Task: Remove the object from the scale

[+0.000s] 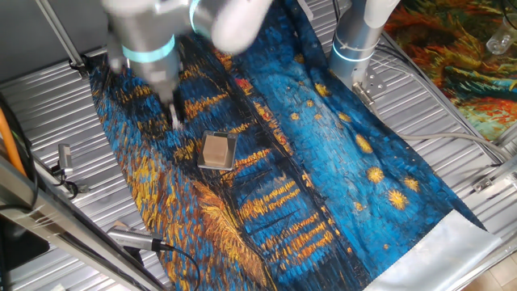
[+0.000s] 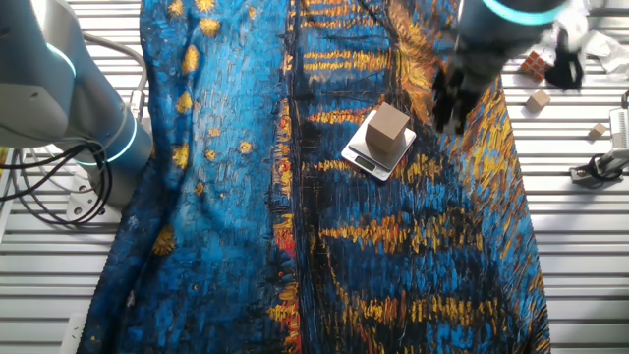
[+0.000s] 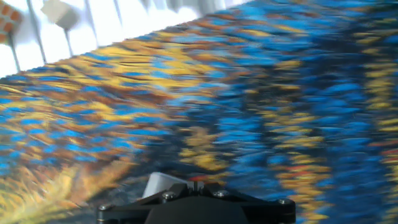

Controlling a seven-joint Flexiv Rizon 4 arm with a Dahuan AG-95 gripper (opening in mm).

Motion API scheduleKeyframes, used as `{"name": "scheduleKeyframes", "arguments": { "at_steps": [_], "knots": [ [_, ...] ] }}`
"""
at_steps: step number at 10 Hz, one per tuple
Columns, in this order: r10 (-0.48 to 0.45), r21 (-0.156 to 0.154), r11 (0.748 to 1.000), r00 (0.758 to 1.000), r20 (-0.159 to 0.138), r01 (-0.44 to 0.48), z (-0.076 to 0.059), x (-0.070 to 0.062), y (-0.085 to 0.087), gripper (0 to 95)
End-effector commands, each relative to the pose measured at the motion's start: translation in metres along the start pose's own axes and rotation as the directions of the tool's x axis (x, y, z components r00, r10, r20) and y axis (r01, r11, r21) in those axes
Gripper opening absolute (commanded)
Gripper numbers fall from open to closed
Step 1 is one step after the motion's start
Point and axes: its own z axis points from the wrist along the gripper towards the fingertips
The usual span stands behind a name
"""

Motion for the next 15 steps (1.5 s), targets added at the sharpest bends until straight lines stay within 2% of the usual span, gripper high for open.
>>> {"name": "scheduleKeyframes", "arguments": {
  "at_steps": [1, 3, 5, 6, 7, 9, 10, 12, 15],
  "knots": [
    [-0.108, -0.005, 0.994, 0.991, -0.083, 0.108, -0.0207, -0.0024, -0.0332, 0.0],
    [-0.124, -0.002, 0.992, 0.988, -0.094, 0.125, -0.0239, -0.0002, -0.0379, 0.0],
    [-0.16, 0.006, 0.987, 0.983, -0.088, 0.161, -0.0251, 0.0011, -0.0364, 0.0],
    [-0.219, 0.002, 0.975, 0.97, -0.107, 0.221, -0.024, 0.002, -0.0358, 0.0],
    [-0.256, -0.002, 0.966, 0.96, -0.113, 0.257, -0.0228, 0.0044, -0.0363, 0.0],
    [-0.289, 0.045, 0.954, 0.951, -0.112, 0.296, -0.023, 0.0025, -0.0347, 0.0],
    [-0.329, 0.058, 0.94, 0.939, -0.102, 0.335, -0.0229, 0.0023, -0.0342, 0.0],
    [-0.351, 0.055, 0.932, 0.93, -0.105, 0.358, -0.0223, 0.0006, -0.0319, 0.0],
    [-0.353, 0.048, 0.931, 0.927, -0.127, 0.361, -0.0221, 0.0004, -0.0296, 0.0]
  ]
}}
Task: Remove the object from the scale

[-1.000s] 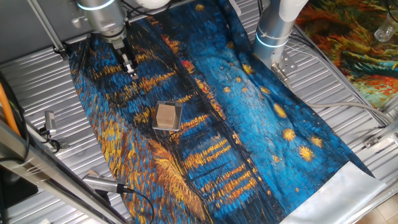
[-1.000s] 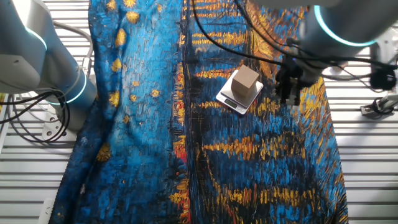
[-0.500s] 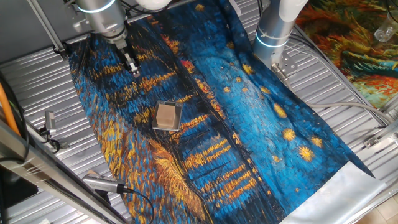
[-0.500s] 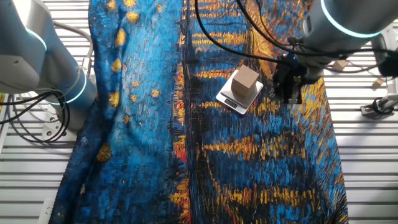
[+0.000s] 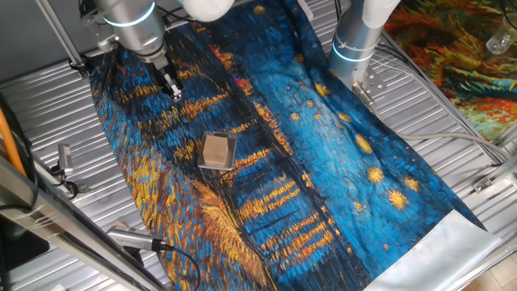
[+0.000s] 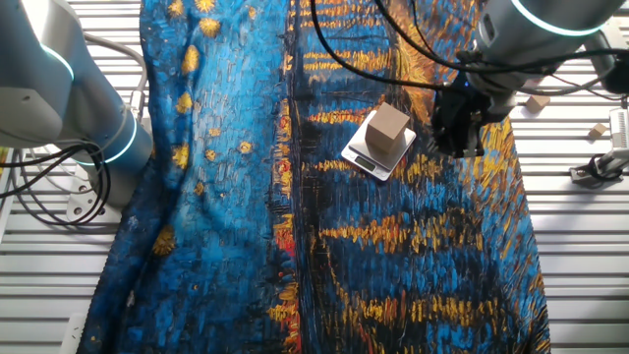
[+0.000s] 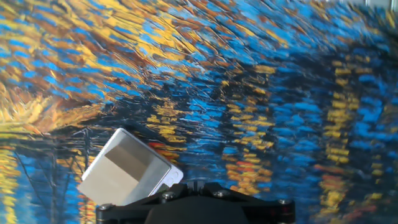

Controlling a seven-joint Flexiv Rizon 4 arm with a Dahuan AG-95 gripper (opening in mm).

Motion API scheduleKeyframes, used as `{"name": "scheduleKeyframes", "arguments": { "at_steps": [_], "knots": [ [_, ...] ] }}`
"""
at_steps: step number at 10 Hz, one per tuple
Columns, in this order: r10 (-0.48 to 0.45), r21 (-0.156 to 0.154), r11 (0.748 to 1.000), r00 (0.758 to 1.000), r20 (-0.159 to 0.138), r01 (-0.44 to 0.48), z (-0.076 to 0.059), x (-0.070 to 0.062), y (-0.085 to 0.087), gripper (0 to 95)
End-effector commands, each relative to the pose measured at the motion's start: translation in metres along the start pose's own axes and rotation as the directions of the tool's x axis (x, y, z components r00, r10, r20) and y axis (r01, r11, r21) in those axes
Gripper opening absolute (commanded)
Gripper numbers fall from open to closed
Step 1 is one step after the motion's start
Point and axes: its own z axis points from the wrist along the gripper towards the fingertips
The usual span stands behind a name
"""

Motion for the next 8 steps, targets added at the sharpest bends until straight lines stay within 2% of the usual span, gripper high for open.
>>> {"name": "scheduleKeyframes", "arguments": {
  "at_steps": [1, 2, 5, 6, 8],
  "knots": [
    [0.035, -0.01, 0.999, 0.999, -0.005, -0.035, -0.003, -0.004, 0.005, 0.0],
    [0.088, -0.007, 0.996, 0.996, -0.006, -0.088, -0.006, -0.008, 0.019, 0.0],
    [0.251, -0.006, 0.968, 0.968, -0.011, -0.251, -0.007, -0.024, 0.075, 0.0],
    [0.279, -0.01, 0.96, 0.96, -0.009, -0.279, 0.0, -0.028, 0.093, 0.0],
    [0.305, -0.014, 0.952, 0.952, -0.003, -0.305, 0.011, -0.03, 0.115, 0.0]
  ]
}}
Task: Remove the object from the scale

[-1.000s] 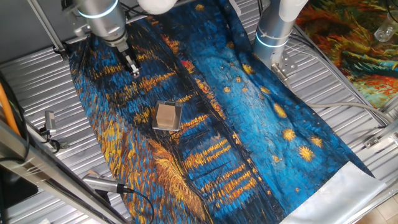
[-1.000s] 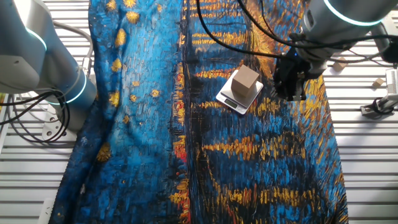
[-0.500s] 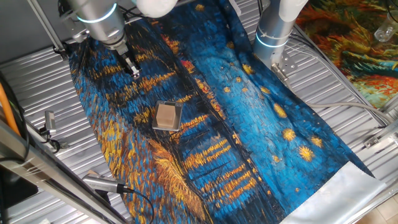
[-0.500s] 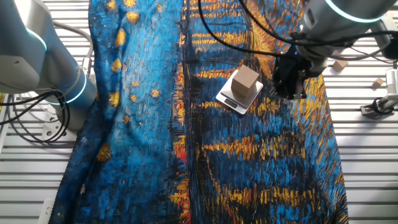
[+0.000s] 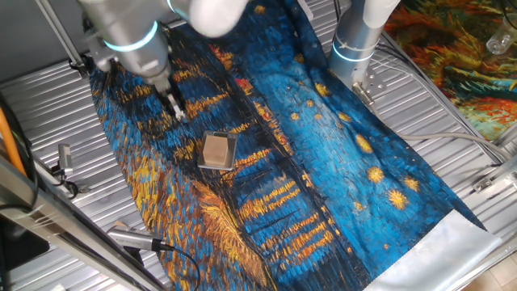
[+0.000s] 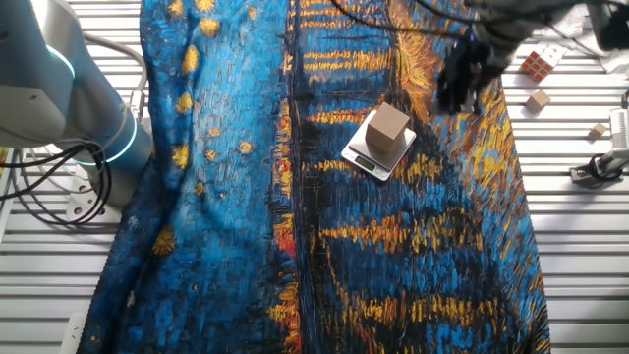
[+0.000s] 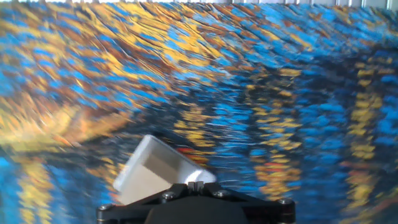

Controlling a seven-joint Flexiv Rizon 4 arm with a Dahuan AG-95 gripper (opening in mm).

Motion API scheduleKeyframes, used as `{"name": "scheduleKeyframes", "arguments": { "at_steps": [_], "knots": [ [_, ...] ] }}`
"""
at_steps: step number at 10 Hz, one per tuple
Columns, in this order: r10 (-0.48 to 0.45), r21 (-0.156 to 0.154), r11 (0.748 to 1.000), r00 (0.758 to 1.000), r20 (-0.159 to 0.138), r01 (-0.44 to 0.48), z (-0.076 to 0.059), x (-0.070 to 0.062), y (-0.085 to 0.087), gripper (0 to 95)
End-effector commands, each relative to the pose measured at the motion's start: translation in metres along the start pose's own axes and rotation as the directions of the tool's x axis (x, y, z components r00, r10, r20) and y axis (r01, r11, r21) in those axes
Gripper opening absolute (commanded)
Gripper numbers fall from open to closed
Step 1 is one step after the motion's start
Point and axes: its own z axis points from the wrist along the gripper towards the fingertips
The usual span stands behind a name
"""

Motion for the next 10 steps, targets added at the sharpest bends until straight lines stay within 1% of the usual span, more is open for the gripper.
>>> {"name": "scheduleKeyframes", "arguments": {
  "at_steps": [1, 2, 6, 7, 8, 9, 10],
  "knots": [
    [0.058, -0.032, 0.998, 0.998, 0.009, -0.057, 0.0158, 0.0008, 0.028, 0.0],
    [0.055, -0.04, 0.998, 0.998, 0.007, -0.055, 0.0173, 0.0013, 0.0274, 0.0],
    [0.055, -0.033, 0.998, 0.998, 0.006, -0.055, 0.0175, 0.0016, 0.0272, 0.0],
    [0.068, -0.027, 0.997, 0.998, 0.005, -0.068, 0.0175, 0.0016, 0.0272, 0.0],
    [0.046, -0.034, 0.998, 0.998, 0.03, -0.045, 0.0175, 0.0016, 0.0272, 0.0],
    [0.026, -0.038, 0.999, 0.999, 0.042, -0.025, 0.0175, 0.0016, 0.0272, 0.0],
    [-0.022, -0.058, 0.998, 0.999, 0.035, 0.024, 0.0175, 0.0016, 0.0272, 0.0]
  ]
}}
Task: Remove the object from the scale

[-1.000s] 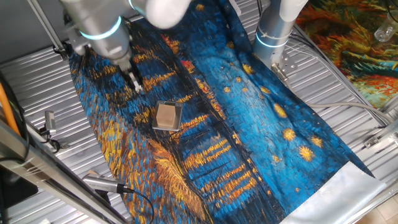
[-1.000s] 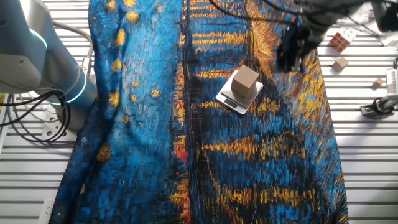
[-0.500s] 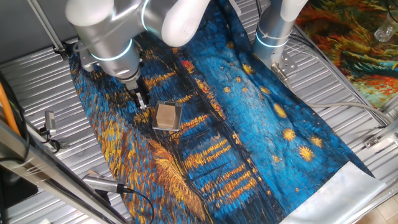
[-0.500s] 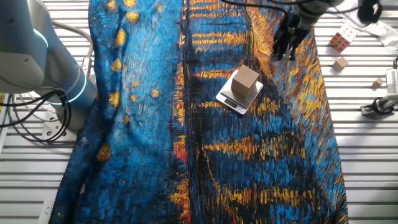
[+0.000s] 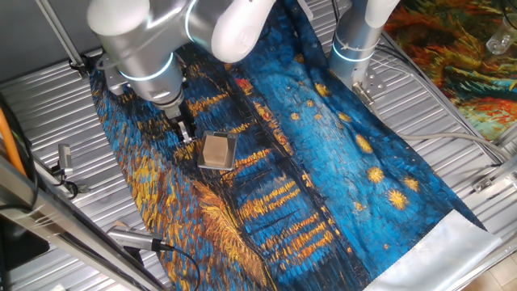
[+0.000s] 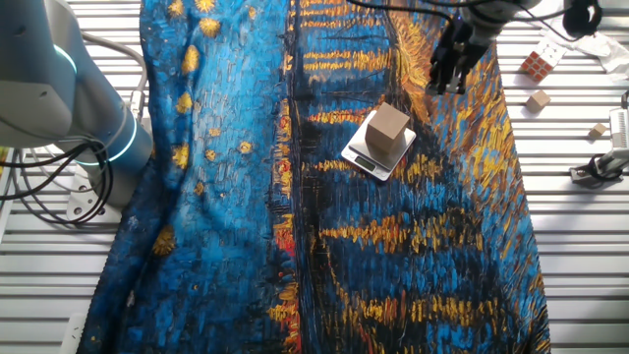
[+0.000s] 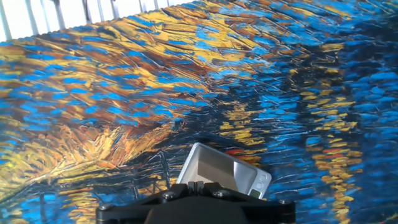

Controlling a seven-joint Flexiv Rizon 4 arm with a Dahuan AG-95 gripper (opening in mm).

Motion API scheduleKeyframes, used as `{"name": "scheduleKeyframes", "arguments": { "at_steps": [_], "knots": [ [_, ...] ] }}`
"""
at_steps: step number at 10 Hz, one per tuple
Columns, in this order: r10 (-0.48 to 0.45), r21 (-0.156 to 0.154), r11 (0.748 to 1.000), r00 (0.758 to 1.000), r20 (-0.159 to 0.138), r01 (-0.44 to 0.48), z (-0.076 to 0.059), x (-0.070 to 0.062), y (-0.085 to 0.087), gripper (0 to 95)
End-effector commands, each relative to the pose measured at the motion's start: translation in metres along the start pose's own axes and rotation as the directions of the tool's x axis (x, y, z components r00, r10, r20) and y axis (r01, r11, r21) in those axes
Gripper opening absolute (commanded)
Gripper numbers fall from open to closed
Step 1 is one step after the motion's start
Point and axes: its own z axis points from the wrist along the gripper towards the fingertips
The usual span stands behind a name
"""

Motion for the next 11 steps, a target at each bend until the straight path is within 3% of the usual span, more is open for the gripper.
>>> {"name": "scheduleKeyframes", "arguments": {
  "at_steps": [1, 3, 6, 8, 11],
  "knots": [
    [-0.13, -0.045, 0.99, 0.991, 0.006, 0.13, 0.0, 0.003, -0.002, 0.0],
    [-0.255, -0.032, 0.966, 0.967, 0.017, 0.256, 0.0, 0.003, -0.002, 0.0],
    [-0.275, -0.023, 0.961, 0.961, 0.027, 0.276, 0.001, 0.002, 0.0, 0.0],
    [-0.261, -0.025, 0.965, 0.965, 0.027, 0.262, 0.011, 0.0, 0.011, 0.0],
    [-0.3, -0.024, 0.953, 0.953, 0.04, 0.301, 0.014, 0.005, 0.0, 0.0]
  ]
}}
